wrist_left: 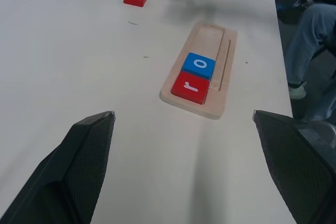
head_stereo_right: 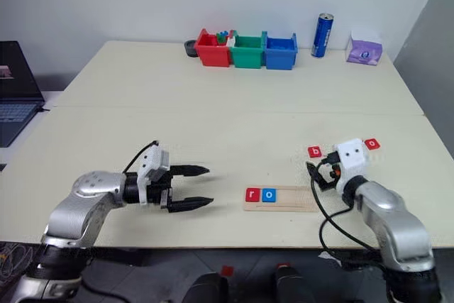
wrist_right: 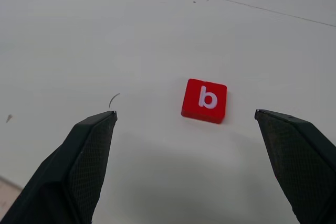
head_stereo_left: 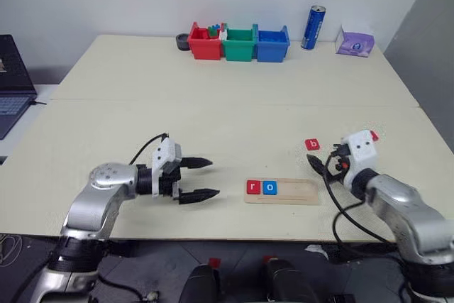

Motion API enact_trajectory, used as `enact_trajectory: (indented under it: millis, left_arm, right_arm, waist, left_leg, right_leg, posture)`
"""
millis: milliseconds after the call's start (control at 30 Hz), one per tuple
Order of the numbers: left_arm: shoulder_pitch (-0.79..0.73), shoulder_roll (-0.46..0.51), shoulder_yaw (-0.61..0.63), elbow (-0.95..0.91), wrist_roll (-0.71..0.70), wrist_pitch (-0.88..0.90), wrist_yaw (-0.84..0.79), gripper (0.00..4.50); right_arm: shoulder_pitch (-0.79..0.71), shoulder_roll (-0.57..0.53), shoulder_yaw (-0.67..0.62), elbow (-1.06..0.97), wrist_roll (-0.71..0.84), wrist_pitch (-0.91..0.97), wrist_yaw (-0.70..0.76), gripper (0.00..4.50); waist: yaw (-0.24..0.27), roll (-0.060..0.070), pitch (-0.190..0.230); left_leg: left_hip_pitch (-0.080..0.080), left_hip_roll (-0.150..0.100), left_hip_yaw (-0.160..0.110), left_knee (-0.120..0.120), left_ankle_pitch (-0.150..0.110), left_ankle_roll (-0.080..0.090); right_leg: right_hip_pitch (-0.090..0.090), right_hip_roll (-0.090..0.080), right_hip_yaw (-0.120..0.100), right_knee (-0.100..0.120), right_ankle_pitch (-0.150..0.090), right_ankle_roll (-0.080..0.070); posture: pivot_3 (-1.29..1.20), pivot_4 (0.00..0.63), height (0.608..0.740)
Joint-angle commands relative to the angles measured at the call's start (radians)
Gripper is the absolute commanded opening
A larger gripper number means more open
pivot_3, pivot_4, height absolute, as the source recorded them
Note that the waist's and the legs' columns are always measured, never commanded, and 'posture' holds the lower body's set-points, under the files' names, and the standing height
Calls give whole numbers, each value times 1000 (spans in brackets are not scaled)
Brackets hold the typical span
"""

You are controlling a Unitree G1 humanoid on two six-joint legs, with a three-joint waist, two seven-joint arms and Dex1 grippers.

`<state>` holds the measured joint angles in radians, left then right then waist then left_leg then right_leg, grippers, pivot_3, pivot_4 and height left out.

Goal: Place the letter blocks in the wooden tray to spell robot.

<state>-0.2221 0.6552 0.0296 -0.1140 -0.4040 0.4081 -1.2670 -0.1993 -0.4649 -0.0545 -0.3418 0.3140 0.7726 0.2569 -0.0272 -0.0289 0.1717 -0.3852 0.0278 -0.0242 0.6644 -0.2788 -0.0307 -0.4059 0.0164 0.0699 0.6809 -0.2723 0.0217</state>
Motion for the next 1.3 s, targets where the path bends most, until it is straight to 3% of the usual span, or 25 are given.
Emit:
enact_trajectory:
  millis: [33,433,533,767,1000,1100,1300]
  left_arm:
    - [19,28,42,-51,-37,-49,-7,4445]
    - [61,50,23,-34,-23,-139,-1,4445]
    - [68,55,16,-43,-19,-142,2,4500]
    - [78,65,-10,-60,-1,-149,14,4500]
    - [68,73,-46,-86,-7,-136,8,4500]
    - [54,75,-54,-86,-18,-126,4,4500]
    - [18,75,-89,-73,-17,-119,-17,4500]
  right_arm:
    - [-72,26,13,113,-70,-62,-38,4500]
    - [-170,105,6,349,-112,-134,-42,4500]
    - [-180,109,13,368,-120,-123,-43,3881]
    - [-158,111,7,330,-129,-99,-62,1475]
    - [36,75,-117,-62,-85,24,-82,1459]
    - [194,134,-186,-270,-59,78,-127,1459]
    - [459,298,-149,-491,-82,125,-228,1459]
  waist:
    - [2,0,0]
    - [-6,1,0]
    - [-6,1,0]
    - [-4,1,0]
    - [-1,1,0]
    - [-3,2,0]
    - [-9,3,0]
  left_leg:
    - [0,0,0,0,0,0]
    - [1,1,1,-1,0,0]
    - [1,1,1,-1,0,0]
    - [1,0,1,-1,0,0]
    - [-2,0,0,-2,0,0]
    - [-4,1,-2,-2,0,0]
    - [-2,3,-2,-2,0,0]
  right_leg:
    - [0,0,0,0,1,-1]
    - [0,1,-1,0,1,-2]
    - [0,1,0,0,1,-2]
    - [0,0,-1,0,1,-2]
    - [-1,0,0,0,1,-2]
    - [-2,0,-1,0,1,-2]
    - [-3,0,0,1,-2,1]
  posture:
    - [0,150,740]
    - [0,150,740]
    - [0,150,740]
    - [0,150,740]
    - [0,150,740]
    - [0,150,740]
    - [0,150,740]
